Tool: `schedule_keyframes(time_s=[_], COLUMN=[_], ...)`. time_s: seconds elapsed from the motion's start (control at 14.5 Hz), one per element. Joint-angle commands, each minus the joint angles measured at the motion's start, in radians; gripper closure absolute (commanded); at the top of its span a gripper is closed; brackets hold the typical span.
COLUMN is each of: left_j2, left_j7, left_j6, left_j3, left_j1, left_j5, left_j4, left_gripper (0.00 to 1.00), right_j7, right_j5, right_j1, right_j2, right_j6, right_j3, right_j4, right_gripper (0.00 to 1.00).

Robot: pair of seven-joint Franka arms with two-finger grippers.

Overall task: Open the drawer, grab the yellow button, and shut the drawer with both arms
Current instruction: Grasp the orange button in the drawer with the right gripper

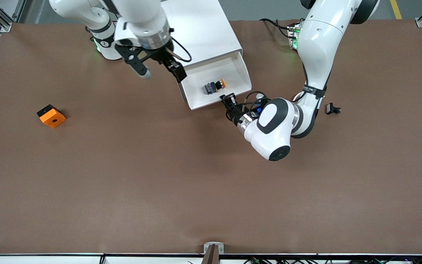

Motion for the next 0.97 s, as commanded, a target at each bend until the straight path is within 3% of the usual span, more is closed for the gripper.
schedule_keyframes(time_s=[0.0,0.07,0.48,0.9], left_j2=[0.009,0.008,0.003,0.000], left_j7=[0.027,0.027,0.078,0.307], left_j6=[0.038,0.038,0.042,0.056], left_j3=[0.022,0.026,0.092,0.178], left_j1=[-0.002,-0.002,0.005,0.006], left_j5=[0.011,0.012,0.096,0.211], left_j4=[0.016,0.015,0.078,0.081], left_gripper=[0.33,0.00,0.00,0.00], right_j7=[0.042,0.068,0.143,0.232], right_j5=[0.000,0.003,-0.002,-0.003], right_j1=[0.045,0.056,0.104,0.104], right_j2=[0.084,0.108,0.200,0.260], right_j6=[0.000,0.023,0.142,0.193], right_j3=[-0.012,-0.012,-0.012,-0.012], right_j4=[0.078,0.087,0.090,0.092], right_gripper=[0.00,0.00,0.00,0.00])
